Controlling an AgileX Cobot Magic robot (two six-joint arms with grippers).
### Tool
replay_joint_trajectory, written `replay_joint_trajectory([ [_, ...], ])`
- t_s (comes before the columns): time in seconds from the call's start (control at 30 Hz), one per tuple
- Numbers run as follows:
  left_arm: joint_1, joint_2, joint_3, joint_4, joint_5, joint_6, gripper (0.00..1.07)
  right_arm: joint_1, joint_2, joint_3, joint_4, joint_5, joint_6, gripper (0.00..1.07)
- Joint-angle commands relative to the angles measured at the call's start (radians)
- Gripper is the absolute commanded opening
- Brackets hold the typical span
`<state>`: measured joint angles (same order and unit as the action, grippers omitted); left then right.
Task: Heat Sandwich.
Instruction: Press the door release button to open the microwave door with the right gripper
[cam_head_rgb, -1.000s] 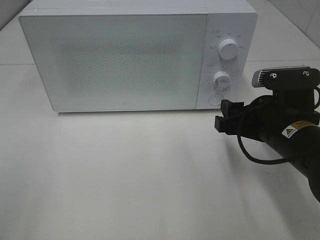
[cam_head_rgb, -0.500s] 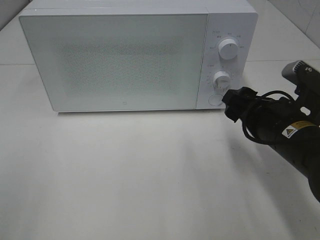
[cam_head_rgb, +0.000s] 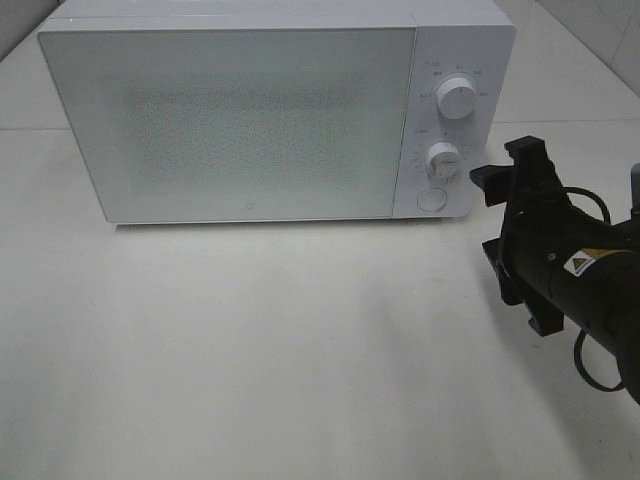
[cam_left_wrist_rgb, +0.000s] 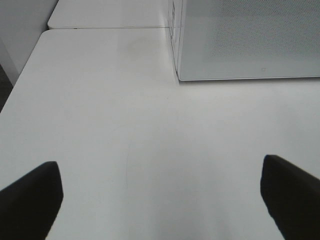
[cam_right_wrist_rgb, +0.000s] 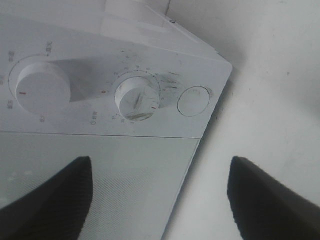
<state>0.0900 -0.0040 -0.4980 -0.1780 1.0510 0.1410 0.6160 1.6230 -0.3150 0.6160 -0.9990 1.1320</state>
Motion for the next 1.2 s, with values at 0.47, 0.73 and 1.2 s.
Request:
replay_joint_trajectory([
  [0.47,-0.005,-0.024,0.002,-0.006,-0.013,-0.001,1.01,0.003,0.0,0.0,0.013,-0.003,0.232,0.11],
  [0.73,-0.005,-0.024,0.002,-0.006,-0.013,-0.001,1.01,0.001,0.001,0.0,0.026,0.0,0.238,0.01],
  [1.2,-0.005,-0.024,0.002,-0.006,-0.013,-0.001,1.01,0.0,0.166,-0.106,0.011,0.018,0.288,0.0],
])
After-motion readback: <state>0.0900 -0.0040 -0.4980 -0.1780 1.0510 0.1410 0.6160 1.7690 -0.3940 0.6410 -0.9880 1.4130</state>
